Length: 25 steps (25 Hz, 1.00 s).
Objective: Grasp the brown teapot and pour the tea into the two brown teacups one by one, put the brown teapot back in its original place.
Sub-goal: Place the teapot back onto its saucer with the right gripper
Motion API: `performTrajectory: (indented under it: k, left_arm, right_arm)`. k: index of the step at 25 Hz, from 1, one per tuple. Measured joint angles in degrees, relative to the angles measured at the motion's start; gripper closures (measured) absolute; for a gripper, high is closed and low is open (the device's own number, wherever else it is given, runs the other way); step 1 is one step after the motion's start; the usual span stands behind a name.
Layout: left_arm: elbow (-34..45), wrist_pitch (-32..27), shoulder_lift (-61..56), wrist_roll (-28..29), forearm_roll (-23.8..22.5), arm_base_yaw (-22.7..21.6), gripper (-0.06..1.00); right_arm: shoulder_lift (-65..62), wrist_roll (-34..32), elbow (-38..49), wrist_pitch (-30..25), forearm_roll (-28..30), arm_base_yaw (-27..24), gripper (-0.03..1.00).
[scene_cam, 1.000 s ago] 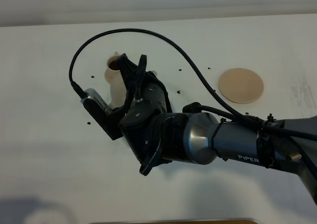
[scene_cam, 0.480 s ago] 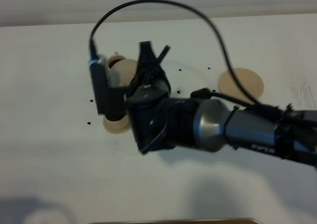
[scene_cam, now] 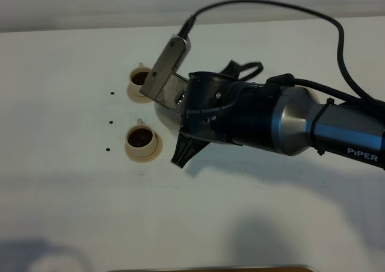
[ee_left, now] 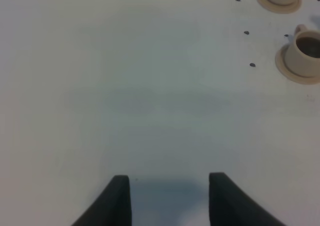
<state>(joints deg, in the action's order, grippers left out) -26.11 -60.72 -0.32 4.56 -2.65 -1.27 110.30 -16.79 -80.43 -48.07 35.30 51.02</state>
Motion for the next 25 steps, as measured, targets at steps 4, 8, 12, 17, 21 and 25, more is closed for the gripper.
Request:
performTrajectory:
  k: [4,8,12,17,21,25]
  left_arm:
    - [0.00,0.00,0.00,0.00,0.00,0.00,0.51]
    - [0.00,0.00,0.00,0.00,0.00,0.00,0.51]
    - [0.00,0.00,0.00,0.00,-0.06,0.00,0.51]
    - [0.00,0.00,0.00,0.00,-0.06,0.00,0.51]
    - [0.00,0.00,0.00,0.00,-0.11,0.00,0.51]
    - [0.00,0.00,0.00,0.00,-0.11,0.00,0.51]
  right_arm:
    - [0.00,2.57,1.74,4.31,-7.67,-0.43,0.88]
    - [0.00,3.20,4.68,8.35,-11.72,-1.15,0.88]
    - [-0.04,4.09,8.12,11.88,-14.44,-2.56,0.88]
    - [0.10,4.22,11.92,16.69,-16.41,-3.30,0.88]
    - [2.24,5.35,12.58,19.07,-18.61,-3.69,0.88]
    - [2.86,5.70,12.83,19.47,-19.03,-3.69,0.88]
